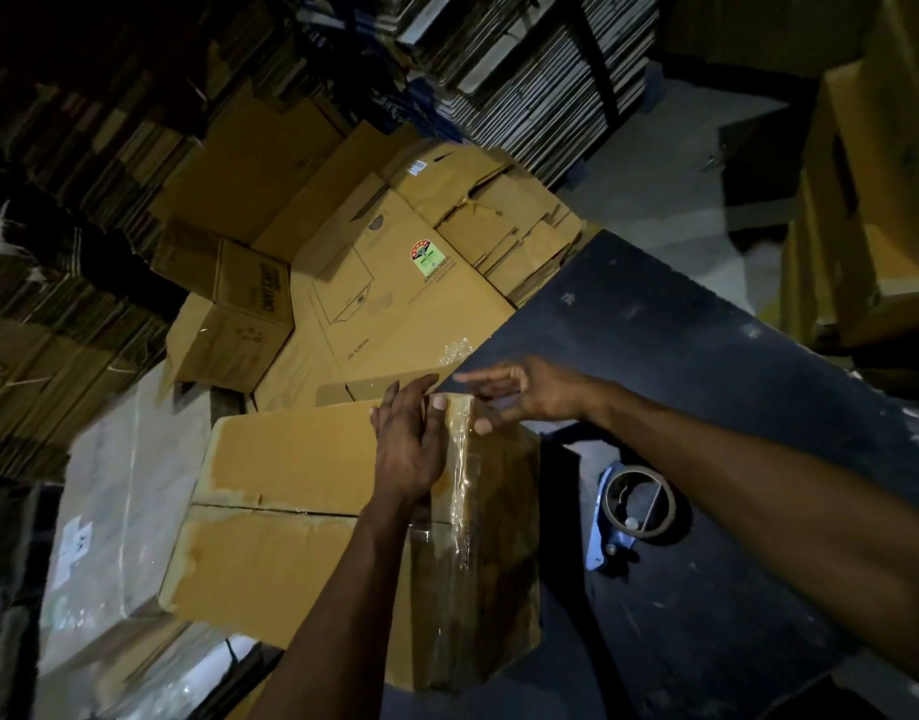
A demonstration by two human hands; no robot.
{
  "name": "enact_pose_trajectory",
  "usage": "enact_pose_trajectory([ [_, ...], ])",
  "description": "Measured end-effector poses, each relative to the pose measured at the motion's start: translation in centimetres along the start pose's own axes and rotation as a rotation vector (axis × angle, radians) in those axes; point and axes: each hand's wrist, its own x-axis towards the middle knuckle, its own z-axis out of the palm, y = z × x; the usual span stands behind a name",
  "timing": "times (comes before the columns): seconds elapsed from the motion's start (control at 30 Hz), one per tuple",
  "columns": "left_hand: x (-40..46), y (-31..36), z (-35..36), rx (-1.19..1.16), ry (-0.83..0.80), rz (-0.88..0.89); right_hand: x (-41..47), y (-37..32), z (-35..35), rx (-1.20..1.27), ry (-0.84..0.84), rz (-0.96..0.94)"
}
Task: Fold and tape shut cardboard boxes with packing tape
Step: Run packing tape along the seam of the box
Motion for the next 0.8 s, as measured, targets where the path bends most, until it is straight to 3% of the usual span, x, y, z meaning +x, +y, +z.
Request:
enact_pose_trajectory([
  [0.17,-1.4,-0.1,-2.3,-0.155,0.024,-0.056,1.5,-1.3,1.4,-0.166,-0.023,-0.123],
  [0.33,-7.1,1.2,-4.9,-0.141,0.07,-0.094,1.9,-0.9,1.0,-0.285,-0.01,-0.14],
  [0.47,-14.6,1.4,-6.9,-0.054,0.094,-0.072,2.0,-2.5,0.4,-0.532,0.024,-0.191],
  [0.67,-24.9,-1.6,-6.5,-0.002,-0.272,0.101,0.3,-2.4,2.5,-0.775,-0.007,-0.236],
  [0.8,-25.7,-4.2,-6.3,0.193,-0.286,0.259,-0.4,-0.9,5.9,-0.935,0.082,-0.357],
])
